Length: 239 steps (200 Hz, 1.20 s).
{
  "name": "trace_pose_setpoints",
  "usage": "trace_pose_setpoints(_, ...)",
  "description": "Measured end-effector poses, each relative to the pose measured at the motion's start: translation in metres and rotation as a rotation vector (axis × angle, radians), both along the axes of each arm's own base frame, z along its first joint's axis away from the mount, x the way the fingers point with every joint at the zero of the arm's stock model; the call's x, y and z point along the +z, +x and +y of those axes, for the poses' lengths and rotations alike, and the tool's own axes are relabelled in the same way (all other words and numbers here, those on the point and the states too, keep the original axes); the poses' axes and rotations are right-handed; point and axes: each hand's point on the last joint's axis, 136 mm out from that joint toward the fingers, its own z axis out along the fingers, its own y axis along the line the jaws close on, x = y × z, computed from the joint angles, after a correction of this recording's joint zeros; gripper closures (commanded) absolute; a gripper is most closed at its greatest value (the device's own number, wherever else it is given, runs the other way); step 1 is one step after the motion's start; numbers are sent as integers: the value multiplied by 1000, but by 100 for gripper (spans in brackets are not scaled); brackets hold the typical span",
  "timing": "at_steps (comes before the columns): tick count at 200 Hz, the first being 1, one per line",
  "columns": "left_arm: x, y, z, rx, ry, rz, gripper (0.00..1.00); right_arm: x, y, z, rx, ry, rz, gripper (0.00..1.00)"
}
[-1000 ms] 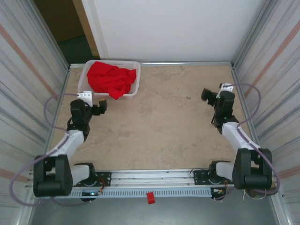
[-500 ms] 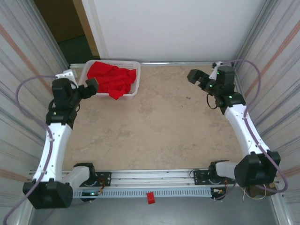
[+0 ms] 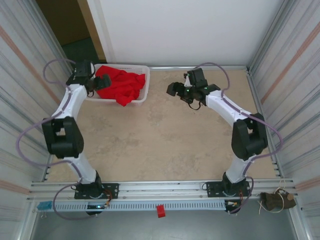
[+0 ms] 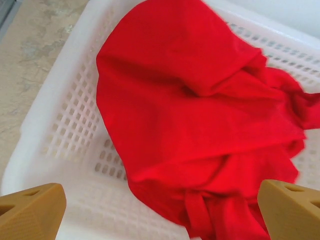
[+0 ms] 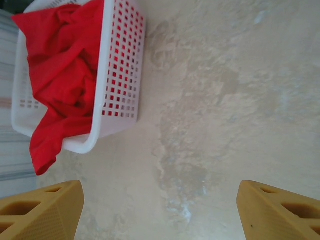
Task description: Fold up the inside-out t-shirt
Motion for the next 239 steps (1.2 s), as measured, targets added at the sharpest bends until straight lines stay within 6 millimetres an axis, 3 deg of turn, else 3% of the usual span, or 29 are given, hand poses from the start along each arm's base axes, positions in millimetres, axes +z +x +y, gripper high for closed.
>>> trace_pose_setpoints(30,-19,29,1,-8,6,33,1,-6,13,28,22,32,17,26)
trace_pose_setpoints(57,-31,51,2,-11,8,54,1,-23,21,51,40,69,59,27)
trace_pose_setpoints(90,-54,66,6,3,21,95,1,-43,14,73,70,78,109,27)
trace_pose_setpoints(120,-74,63,14,35,41,155,1,-43,4,87,106,84,112,26)
trace_pose_setpoints(142,-77,60,30,95,52,181,1,-47,-4,87,114,83,118,25)
trace_pose_setpoints(157,-78,54,50,162,67,198,8,-53,-12,81,111,72,135,25)
trace_pose_setpoints(189,-80,32,102,306,102,225,3,-45,-24,72,106,65,127,24)
trace_pose_setpoints(217,-68,14,139,403,157,229,3,-23,-29,67,102,76,84,24)
trace_pose_setpoints(239,-48,12,138,404,157,186,3,-13,-32,64,100,79,61,24)
